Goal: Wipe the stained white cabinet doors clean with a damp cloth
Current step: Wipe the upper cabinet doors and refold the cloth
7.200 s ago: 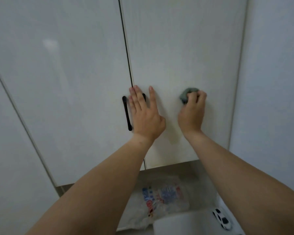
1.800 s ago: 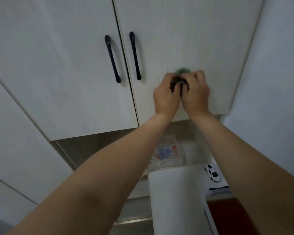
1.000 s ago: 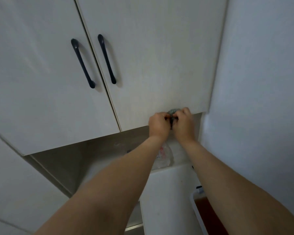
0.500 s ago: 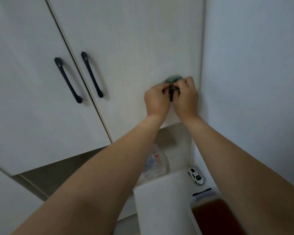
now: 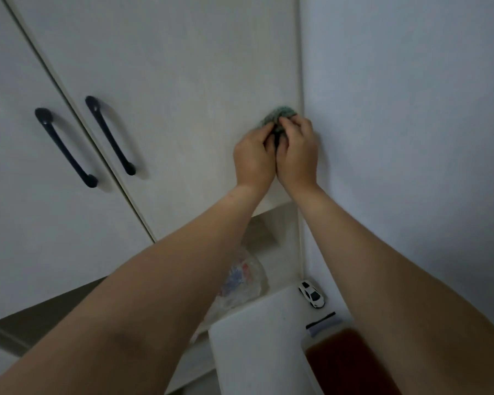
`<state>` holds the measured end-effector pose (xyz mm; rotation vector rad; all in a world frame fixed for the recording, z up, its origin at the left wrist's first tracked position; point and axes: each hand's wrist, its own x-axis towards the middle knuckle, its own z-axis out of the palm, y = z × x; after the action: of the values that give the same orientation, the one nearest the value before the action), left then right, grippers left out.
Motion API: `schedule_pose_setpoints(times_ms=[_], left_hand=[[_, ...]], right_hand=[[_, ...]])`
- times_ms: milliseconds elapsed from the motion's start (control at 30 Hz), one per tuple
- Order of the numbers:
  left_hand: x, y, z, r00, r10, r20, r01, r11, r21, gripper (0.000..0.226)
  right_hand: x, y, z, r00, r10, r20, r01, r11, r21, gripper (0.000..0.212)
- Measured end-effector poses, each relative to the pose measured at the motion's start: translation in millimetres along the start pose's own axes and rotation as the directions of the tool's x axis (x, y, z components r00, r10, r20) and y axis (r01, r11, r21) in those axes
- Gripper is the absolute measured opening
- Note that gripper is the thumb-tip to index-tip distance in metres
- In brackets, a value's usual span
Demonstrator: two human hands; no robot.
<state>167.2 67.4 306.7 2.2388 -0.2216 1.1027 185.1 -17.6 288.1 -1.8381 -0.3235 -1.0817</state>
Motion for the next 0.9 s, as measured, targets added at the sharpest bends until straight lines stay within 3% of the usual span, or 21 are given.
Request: schedule_pose_setpoints(times_ms=[67, 133, 233, 267, 333, 433, 533, 633, 700, 833, 900], left_hand=[[4, -1, 5, 0.996, 0.072, 0.054, -0.073, 0.997, 0.022, 0.028], [-16, -13, 18, 0.974, 0.06, 0.22, -0.063, 0.998, 0.004, 0.031], [-69, -41, 37, 0.817, -0.046, 0.575, -0.003, 0.996, 0.085, 0.037], [-79, -46, 39, 0.773, -0.088, 0.629, -0.001, 0.99, 0.14, 0.033], [-79, -45, 38, 0.806, -0.091, 0.584, -0.007, 0.987, 0.163, 0.027], [-43, -24, 23, 0.949, 0.017, 0.316, -0.03, 0.999, 0.036, 0.03], [2, 0, 6, 0.987, 0.028, 0.156, -0.016, 0.997, -0.082, 0.037], [18, 6, 4, 0.967, 0.0, 0.254, 0.035, 0.991, -0.132, 0.039], [2, -4, 11, 0.92, -0.002, 0.392, 0.038, 0.996, -0.084, 0.04], [-50, -29, 20, 0.756, -0.095, 0.648, 0.071, 0.996, 0.062, 0.031], [-68, -41, 16, 0.755, -0.164, 0.635, 0.147, 0.986, 0.08, 0.029]], right_hand=[[-1, 10, 2, 1.0, 0.013, 0.01, -0.012, 0.999, -0.043, 0.031], [-25, 29, 6, 0.992, 0.119, -0.04, -0.122, 0.987, -0.105, 0.019], [-78, 58, 8, 0.932, 0.357, 0.062, -0.34, 0.92, -0.194, 0.007], [-91, 64, 7, 0.912, 0.392, 0.124, -0.359, 0.907, -0.221, 0.008], [-94, 65, 2, 0.916, 0.362, 0.172, -0.319, 0.918, -0.233, 0.012], [-56, 41, -2, 0.987, 0.151, 0.052, -0.14, 0.975, -0.173, 0.025], [-2, 15, -3, 0.999, 0.041, -0.015, -0.043, 0.99, -0.135, 0.039], [12, 16, -5, 0.997, 0.036, -0.068, -0.047, 0.985, -0.164, 0.039], [-7, 24, -4, 0.989, 0.131, -0.069, -0.143, 0.965, -0.218, 0.039], [-63, 46, -7, 0.911, 0.4, 0.099, -0.357, 0.886, -0.296, 0.03], [-89, 50, -8, 0.881, 0.424, 0.209, -0.357, 0.887, -0.292, 0.03]])
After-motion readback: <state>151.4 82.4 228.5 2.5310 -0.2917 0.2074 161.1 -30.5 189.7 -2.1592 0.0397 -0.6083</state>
